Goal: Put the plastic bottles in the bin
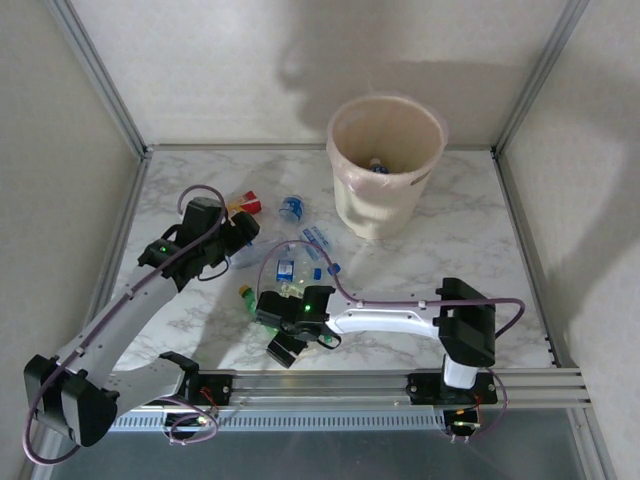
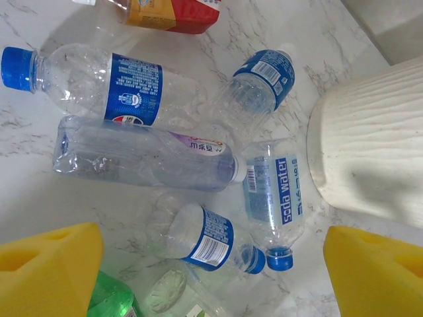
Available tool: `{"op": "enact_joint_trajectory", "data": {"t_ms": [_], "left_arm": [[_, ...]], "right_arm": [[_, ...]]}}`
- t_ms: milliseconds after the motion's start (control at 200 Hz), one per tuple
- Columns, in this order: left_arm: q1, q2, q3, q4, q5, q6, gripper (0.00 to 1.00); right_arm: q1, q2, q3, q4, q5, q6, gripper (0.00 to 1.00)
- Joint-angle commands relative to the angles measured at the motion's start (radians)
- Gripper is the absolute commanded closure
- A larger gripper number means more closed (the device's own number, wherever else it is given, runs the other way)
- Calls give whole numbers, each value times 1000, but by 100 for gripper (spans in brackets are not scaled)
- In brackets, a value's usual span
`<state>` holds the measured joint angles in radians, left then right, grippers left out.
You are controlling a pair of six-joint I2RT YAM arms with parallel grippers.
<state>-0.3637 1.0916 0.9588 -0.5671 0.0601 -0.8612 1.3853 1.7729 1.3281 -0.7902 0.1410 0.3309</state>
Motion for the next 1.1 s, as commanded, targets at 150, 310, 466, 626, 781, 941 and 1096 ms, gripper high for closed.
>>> {"op": "enact_joint_trajectory", "data": {"t_ms": [150,310,466,626,781,941,1096], "left_arm": [[12,-38,-15,-12,1,-19,13],[11,-41,-19,-3,5,-29,13],[12,-44,-18,-5,3,-29,13],[12,-47,-25,2,4,-38,13],[12,-48,-32,4,7,-42,14],[12,-54,-38,5,9,-52,14],[12,-58,-40,6,10,-57,14]], "right_arm": [[46,62,28,-40,59,-50,2],[50,88,29,-43,69,-62,1],[50,96,-2,-27,54,-57,2],[49,99,-48,1,43,-41,10],[50,101,-78,32,47,-23,17],[49,91,-92,55,63,-5,27],[50,50,-101,52,81,7,41]]}}
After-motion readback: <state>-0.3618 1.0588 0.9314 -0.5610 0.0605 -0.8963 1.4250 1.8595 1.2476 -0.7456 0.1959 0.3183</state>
